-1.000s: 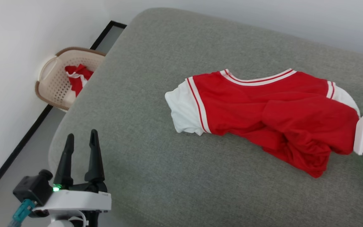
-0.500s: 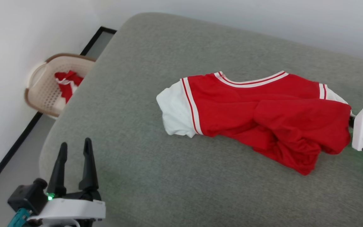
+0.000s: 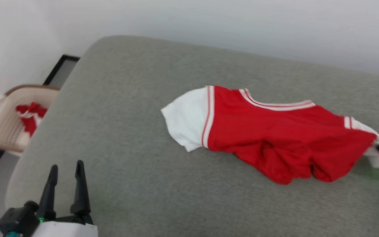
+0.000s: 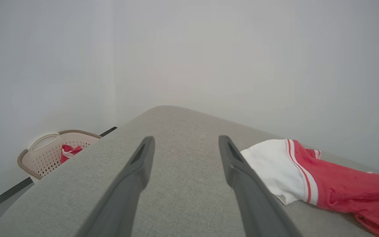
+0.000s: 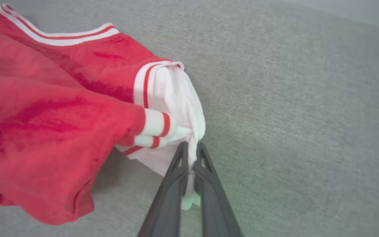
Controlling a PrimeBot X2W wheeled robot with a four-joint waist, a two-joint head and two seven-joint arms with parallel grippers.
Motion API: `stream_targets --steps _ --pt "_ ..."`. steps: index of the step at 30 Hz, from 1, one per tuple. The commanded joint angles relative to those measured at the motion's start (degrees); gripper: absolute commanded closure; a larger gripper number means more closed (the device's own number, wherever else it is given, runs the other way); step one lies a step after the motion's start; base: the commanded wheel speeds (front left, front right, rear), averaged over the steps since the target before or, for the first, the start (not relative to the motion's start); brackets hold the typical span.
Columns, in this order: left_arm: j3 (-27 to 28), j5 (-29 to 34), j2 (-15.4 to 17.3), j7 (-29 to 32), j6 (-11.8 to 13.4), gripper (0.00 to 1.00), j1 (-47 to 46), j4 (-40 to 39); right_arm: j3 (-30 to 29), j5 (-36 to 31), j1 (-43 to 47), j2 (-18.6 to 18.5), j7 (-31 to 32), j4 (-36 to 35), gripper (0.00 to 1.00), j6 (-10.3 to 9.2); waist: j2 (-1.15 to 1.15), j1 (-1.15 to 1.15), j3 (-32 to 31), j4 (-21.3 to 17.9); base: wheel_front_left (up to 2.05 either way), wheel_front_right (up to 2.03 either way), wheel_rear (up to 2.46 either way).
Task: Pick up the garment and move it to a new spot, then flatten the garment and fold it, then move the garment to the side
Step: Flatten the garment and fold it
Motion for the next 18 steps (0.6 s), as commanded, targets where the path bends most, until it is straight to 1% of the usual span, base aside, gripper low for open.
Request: stream_targets --steps 1,7,12,13,14,15,18 --pt "0.13 -0.03 0.27 0.02 -0.14 0.00 0.81 -0.20 -1.15 0.83 1.59 -0.66 0.04 -0.48 1.00 -0.06 0.00 0.00 -2.22 -2.90 0.00 0.00 0.00" --pt "-0.28 -0.49 0.66 0.02 -0.15 0.00 1.41 -0.11 -5.22 -0.80 7.38 -1.29 -0.67 -1.76 1.00 -0.06 0.00 0.00 -2.86 -5.18 0.00 0.00 0.00" --pt "-1.73 -0.86 1.18 0.02 -0.15 0.00 0.81 0.57 -7.13 -2.14 8.65 0.39 -1.89 0.30 1.00 -0.06 0.00 0.00 -2.67 -5.85 0.00 0.00 0.00" --pt "-2.03 -1.05 1.32 0.02 -0.15 0.00 0.68 0.75 -7.19 -2.49 8.41 0.71 -2.02 1.04 0.94 -0.06 0.00 0.00 -2.59 -5.95 0.00 0.00 0.00" --pt "-2.33 -1.24 1.48 0.02 -0.15 0.00 0.50 0.90 -7.30 -3.03 7.99 1.05 -2.25 1.77 0.70 -0.06 0.00 0.00 -2.56 -6.06 0.00 0.00 0.00" --pt "-2.46 -1.40 1.63 0.02 -0.15 0.00 0.39 0.99 -7.45 -3.43 7.39 1.48 -2.43 2.51 0.00 -0.06 0.00 0.00 -2.57 -6.23 0.00 0.00 0.00" --pt "-2.69 -1.78 2.13 0.02 -0.15 0.00 0.52 1.27 -6.82 -3.92 5.68 2.11 -2.31 3.90 0.00 -0.06 0.00 0.00 -2.76 -6.89 0.00 0.00 0.00"
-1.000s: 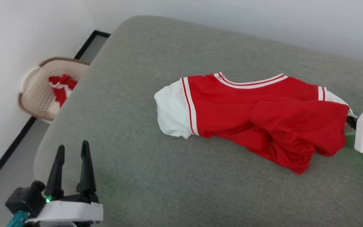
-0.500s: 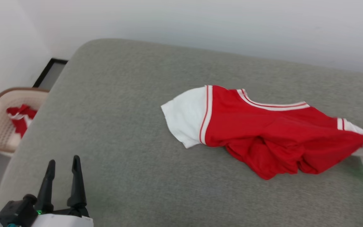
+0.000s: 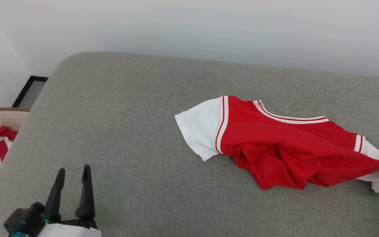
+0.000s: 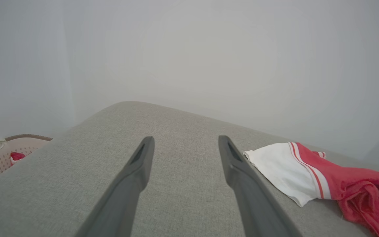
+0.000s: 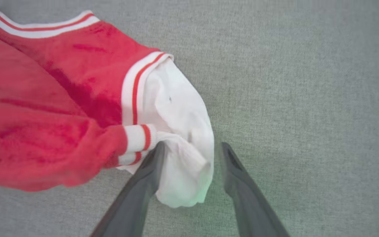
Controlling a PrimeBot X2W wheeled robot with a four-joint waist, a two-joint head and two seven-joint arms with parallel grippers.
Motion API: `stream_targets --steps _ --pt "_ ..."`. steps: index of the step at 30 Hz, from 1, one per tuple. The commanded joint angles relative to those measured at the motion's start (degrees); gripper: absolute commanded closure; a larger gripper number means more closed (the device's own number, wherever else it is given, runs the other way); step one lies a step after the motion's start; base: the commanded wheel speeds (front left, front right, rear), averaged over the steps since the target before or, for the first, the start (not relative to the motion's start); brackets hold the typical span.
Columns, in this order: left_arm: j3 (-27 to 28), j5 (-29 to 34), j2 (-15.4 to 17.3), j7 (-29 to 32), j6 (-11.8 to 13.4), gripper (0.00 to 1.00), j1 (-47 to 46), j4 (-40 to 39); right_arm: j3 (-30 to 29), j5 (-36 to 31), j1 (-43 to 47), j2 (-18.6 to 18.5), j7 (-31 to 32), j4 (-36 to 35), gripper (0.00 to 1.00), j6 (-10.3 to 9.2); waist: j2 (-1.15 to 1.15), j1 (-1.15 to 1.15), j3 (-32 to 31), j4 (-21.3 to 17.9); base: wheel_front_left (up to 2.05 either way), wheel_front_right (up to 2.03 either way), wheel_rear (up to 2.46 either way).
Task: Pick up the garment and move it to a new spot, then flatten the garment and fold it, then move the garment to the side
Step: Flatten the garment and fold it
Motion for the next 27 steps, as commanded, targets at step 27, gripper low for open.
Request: stream_targets --steps 27 --pt "-12.25 -14.58 19.36 11.34 -0.15 0.00 -9.61 -2.21 -10.89 -11.35 13.07 11.43 -19.69 -28.46 0.00 -0.05 0.00 0.00 -1.47 -10.92 0.00 0.00 0.00"
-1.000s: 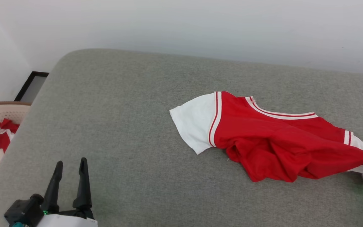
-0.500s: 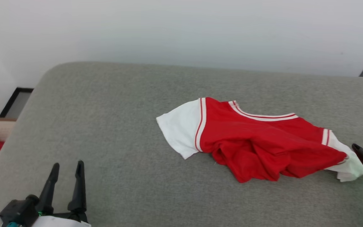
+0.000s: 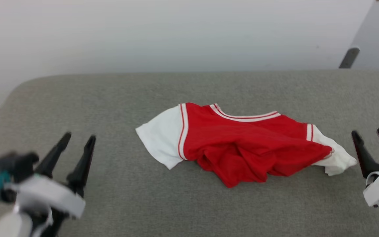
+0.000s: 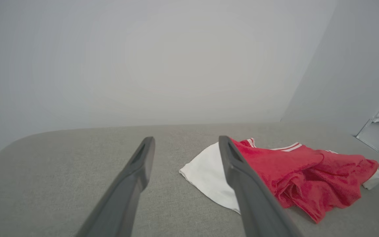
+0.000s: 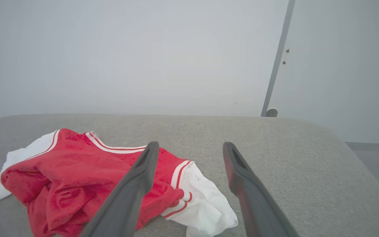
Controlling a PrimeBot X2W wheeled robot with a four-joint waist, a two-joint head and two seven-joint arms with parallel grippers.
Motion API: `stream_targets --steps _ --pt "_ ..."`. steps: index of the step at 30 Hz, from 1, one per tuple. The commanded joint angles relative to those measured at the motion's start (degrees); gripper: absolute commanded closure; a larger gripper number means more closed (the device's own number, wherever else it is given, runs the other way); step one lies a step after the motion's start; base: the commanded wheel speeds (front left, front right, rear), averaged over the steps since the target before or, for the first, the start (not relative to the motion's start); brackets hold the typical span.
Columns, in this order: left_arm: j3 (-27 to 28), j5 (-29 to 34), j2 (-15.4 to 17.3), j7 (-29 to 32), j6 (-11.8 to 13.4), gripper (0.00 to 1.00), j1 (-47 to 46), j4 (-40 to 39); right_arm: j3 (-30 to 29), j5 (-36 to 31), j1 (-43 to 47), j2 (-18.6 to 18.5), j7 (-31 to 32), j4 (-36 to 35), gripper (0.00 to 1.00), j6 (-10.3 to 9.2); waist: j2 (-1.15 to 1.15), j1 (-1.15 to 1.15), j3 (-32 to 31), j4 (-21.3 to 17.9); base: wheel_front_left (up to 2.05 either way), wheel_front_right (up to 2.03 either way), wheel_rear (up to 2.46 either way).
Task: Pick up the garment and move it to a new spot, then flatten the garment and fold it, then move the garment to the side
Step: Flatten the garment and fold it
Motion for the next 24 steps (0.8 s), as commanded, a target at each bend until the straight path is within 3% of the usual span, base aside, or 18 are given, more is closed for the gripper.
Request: stream_targets --steps 1,10,17,24 --pt "-0.31 -0.78 0.38 0.61 -0.14 0.00 -1.22 0.02 -0.46 -0.28 0.42 0.59 -0.40 -0.70 0.00 -0.04 0.00 0.00 1.59 -1.46 0.00 0.00 0.00" --pt "-9.36 -12.31 7.30 19.85 -0.14 0.00 -19.18 8.32 -4.40 -6.43 1.30 8.05 -3.07 -10.50 0.00 -0.04 0.00 0.00 7.79 -5.28 0.00 0.00 0.00" --pt "-15.00 -16.42 7.81 32.71 -0.14 0.00 -31.20 18.76 -4.85 -6.56 -0.93 8.67 -3.95 -11.20 0.00 -0.04 0.00 0.00 12.76 -7.70 0.00 0.00 0.00" --pt "-19.05 -16.75 6.84 38.32 -0.15 0.00 -37.74 26.99 -5.27 -6.96 -1.70 9.09 -4.46 -11.68 0.00 -0.04 0.00 0.00 16.62 -8.79 0.00 0.00 0.00"
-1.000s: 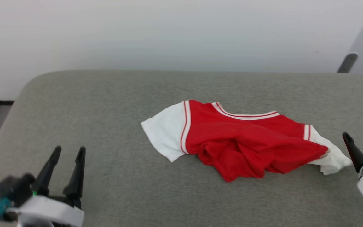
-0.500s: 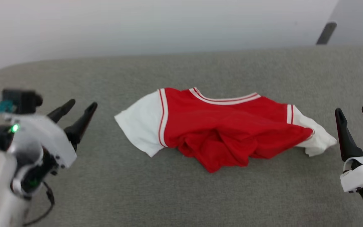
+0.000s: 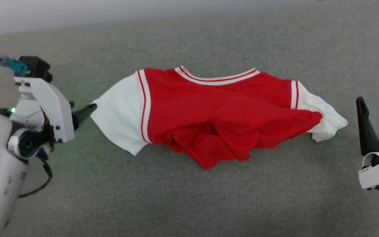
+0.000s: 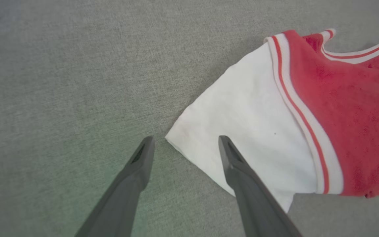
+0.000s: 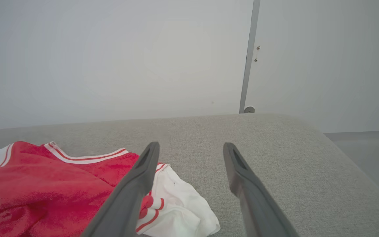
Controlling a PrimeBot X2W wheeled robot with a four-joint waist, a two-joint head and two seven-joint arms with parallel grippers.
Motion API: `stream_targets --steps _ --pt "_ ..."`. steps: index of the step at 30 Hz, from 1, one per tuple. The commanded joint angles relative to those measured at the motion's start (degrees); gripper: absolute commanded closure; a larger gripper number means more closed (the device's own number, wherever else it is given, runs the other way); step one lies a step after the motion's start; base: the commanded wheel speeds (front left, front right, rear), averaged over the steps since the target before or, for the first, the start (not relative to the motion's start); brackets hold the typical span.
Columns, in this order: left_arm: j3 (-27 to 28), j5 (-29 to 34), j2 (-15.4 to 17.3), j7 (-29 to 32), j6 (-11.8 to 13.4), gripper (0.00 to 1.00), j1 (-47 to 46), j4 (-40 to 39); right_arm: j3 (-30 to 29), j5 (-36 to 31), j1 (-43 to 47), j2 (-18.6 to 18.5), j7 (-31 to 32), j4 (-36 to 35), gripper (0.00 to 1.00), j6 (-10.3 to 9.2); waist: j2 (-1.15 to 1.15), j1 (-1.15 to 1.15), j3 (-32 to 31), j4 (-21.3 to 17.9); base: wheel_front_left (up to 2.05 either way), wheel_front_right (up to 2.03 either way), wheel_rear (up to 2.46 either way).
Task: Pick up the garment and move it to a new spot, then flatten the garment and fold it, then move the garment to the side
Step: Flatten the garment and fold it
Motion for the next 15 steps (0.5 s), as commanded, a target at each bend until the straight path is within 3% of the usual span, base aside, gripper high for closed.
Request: stream_targets --steps 1,12,13,14,15 --pt "-0.29 -0.01 -0.24 0.15 -0.13 0.00 -0.95 0.58 -0.13 -0.43 -0.29 0.19 -0.36 -0.20 0.00 -0.04 0.00 0.00 2.33 -1.31 0.00 0.00 0.00" --pt "-6.22 1.56 -1.79 1.55 0.00 0.00 -4.02 9.36 -0.08 -0.72 -1.92 -0.11 -0.05 -0.19 0.00 -0.04 0.00 0.00 4.53 -1.21 0.00 0.00 0.00" --pt "-6.42 1.21 -2.04 1.88 0.01 0.08 -4.04 10.31 -0.03 -0.71 -2.09 -0.07 0.05 -0.22 0.00 -0.04 0.00 0.00 4.57 -1.20 0.00 0.00 0.00" --pt "-6.70 0.76 -2.34 2.41 0.02 0.67 -4.10 11.24 -0.01 -0.64 -2.23 -0.05 0.28 -0.30 0.00 -0.04 0.00 0.00 4.61 -1.17 0.00 0.00 0.00" --pt "-6.84 0.48 -2.66 2.80 0.02 1.00 -4.04 12.10 -0.02 -0.23 -2.33 0.09 0.69 -0.24 0.00 -0.04 0.00 0.00 4.64 -1.16 0.00 0.00 0.00"
